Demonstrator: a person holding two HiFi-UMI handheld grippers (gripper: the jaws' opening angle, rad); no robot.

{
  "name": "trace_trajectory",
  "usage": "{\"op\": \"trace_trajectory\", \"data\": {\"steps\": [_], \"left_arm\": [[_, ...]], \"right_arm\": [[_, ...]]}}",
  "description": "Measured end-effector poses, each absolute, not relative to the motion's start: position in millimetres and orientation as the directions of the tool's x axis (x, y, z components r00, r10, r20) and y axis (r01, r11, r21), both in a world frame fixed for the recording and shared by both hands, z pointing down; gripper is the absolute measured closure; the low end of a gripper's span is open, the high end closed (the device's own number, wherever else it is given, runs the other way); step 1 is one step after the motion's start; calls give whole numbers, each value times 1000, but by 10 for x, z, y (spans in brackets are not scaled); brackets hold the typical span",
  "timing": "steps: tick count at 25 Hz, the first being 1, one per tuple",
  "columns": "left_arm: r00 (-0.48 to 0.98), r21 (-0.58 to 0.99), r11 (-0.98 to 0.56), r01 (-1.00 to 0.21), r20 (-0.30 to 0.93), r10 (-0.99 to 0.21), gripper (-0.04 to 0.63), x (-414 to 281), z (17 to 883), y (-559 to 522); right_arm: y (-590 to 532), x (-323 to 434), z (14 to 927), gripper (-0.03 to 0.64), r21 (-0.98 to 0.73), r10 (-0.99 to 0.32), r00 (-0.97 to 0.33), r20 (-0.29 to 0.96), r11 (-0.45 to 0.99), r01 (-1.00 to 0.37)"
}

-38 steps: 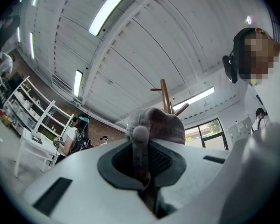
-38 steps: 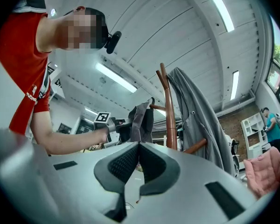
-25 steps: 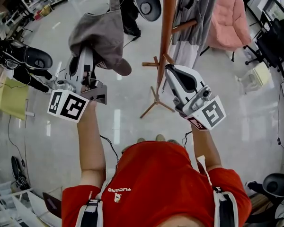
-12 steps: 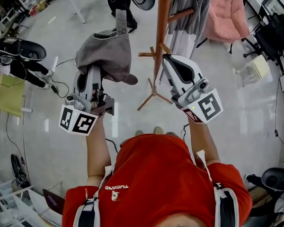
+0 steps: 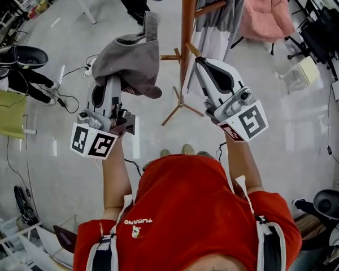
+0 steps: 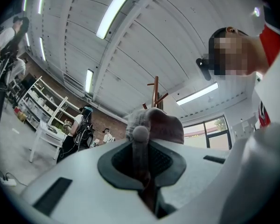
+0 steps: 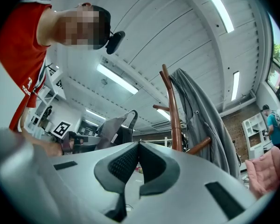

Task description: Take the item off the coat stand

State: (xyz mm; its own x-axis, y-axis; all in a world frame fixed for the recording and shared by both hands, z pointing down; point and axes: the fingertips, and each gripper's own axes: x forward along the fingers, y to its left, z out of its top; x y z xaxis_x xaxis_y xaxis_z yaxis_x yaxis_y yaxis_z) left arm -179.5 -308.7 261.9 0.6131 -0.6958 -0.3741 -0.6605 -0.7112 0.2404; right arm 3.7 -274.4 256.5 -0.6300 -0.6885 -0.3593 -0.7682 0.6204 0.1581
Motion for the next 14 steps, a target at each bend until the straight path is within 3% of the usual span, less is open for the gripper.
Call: {"op": "trace_trajectory", "data": {"steps": [14], "left_arm": [[621,228,-711,-666,-358,-697,569,-1823,2655,-3057]], "right_arm": [[-2715,18,2609,594,158,-688,-635,-351,625,-764]]}}
